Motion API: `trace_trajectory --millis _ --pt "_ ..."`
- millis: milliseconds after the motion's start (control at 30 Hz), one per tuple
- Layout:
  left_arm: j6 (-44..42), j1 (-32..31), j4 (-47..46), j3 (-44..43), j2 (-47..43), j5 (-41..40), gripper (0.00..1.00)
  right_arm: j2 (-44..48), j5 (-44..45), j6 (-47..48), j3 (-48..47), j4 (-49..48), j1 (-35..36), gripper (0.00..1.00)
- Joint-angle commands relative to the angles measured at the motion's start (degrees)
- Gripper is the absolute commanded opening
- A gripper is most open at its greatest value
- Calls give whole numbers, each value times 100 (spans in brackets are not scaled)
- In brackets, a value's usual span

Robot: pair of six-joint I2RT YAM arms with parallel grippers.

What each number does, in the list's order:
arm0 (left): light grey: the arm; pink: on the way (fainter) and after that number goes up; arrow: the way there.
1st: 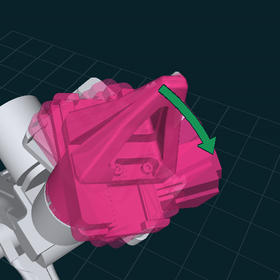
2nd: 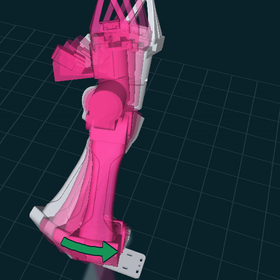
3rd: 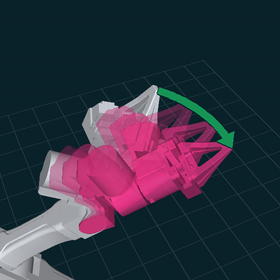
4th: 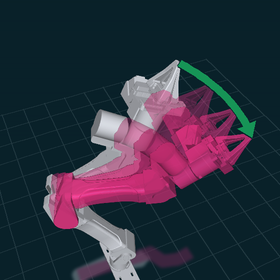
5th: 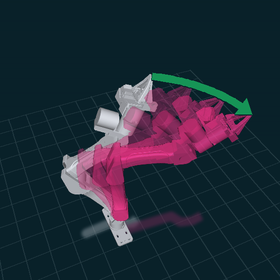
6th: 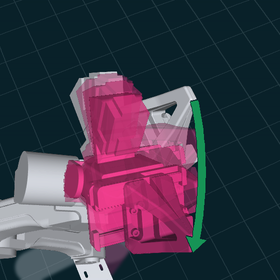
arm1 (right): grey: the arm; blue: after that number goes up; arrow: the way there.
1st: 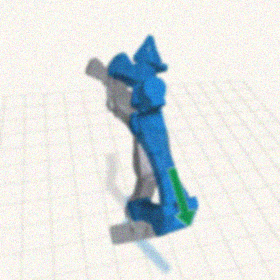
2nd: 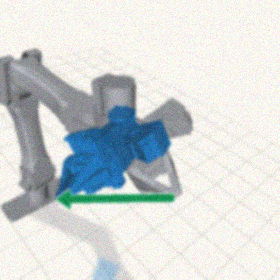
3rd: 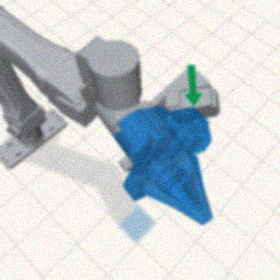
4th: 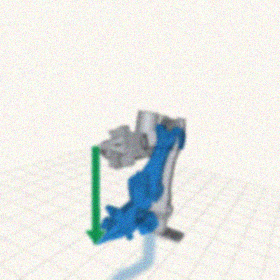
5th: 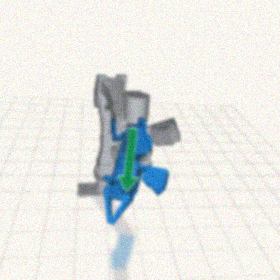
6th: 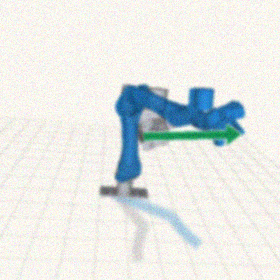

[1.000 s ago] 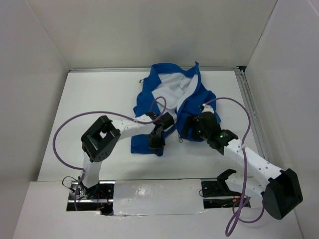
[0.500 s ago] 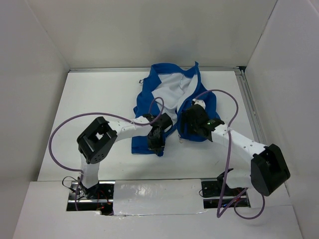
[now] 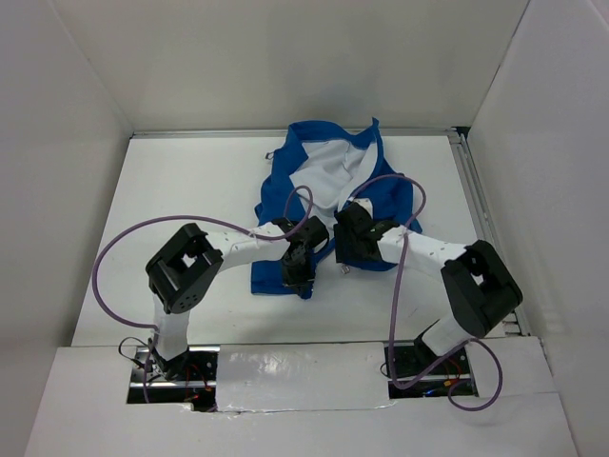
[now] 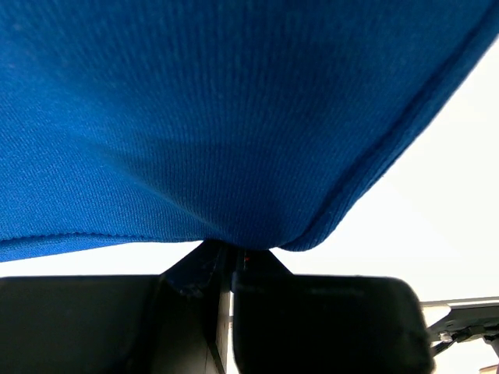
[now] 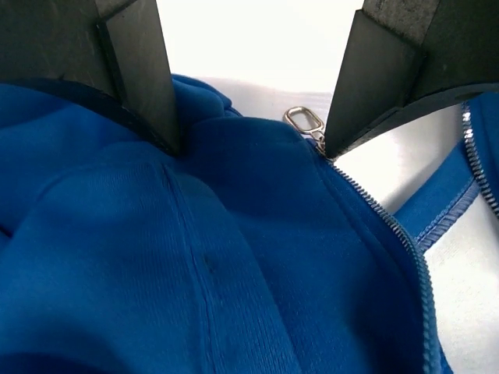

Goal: Zip up the jacket

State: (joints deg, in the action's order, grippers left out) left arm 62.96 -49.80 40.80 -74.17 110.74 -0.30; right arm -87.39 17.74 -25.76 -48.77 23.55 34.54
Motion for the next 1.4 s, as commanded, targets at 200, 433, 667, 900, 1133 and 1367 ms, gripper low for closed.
trace_trajectory --millis 200,433,667,900,1133,1367 --pt "-187 -65 -467 377 536 -146 0 -428 388 -228 -475 -114 44 69" --pt "-240 -65 -581 447 440 -94 0 3 231 -114 -387 -378 -35 29" --pt "-258 -65 -529 465 343 -146 0 29 -59 27 -423 -386 -53 19" --pt "-223 -65 -520 527 150 -243 0 837 -675 -157 -317 52 52 0" --pt "-240 -47 -362 281 19 -340 0 3112 -1305 -1361 198 1582 -80 0" --pt "-293 -38 -309 175 -272 -322 0 3326 -2451 -2688 1809 1828 360 0"
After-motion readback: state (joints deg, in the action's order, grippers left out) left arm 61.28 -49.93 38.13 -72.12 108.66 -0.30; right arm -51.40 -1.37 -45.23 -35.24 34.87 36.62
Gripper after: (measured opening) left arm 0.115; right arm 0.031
